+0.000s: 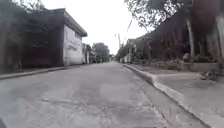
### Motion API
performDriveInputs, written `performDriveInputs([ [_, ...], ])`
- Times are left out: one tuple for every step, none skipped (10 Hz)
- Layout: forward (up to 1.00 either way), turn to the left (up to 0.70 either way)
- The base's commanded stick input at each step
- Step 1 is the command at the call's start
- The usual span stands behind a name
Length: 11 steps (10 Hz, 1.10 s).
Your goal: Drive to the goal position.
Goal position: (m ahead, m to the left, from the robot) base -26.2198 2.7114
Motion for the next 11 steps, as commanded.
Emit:
performDriveInputs([
  [1.0, -0.19],
  [1.0, -0.35],
  [1.0, -0.37],
  [1.0, -0.36],
  [1.0, -0.33],
  [1.0, -0.28],
  [1.0, -0.1],
  [1.0, 0.0],
  [1.0, 0.0],
  [1.0, 0.0],
  [1.0, 0.0],
])
